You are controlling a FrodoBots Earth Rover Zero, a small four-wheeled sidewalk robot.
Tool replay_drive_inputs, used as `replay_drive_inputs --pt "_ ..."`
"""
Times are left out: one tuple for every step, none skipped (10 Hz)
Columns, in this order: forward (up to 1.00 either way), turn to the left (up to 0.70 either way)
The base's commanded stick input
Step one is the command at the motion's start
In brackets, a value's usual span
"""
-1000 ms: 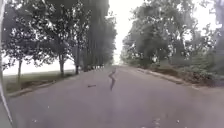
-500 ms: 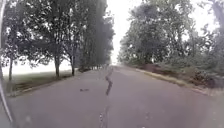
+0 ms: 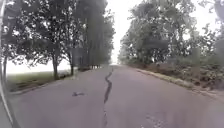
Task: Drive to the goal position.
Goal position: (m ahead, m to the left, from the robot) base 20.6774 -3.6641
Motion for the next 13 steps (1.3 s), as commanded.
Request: replay_drive_inputs --pt "0.7 0.0" --pt "0.7 0.0" --pt "0.7 0.0" --pt "0.7 0.0" --pt "0.7 0.0" --pt "0.7 0.0" --pt "0.7 0.0" --pt "0.7 0.0" --pt "0.7 0.0" --pt "0.7 0.0" --pt "0.7 0.0" --pt "0.7 0.0" --pt "0.7 0.0"
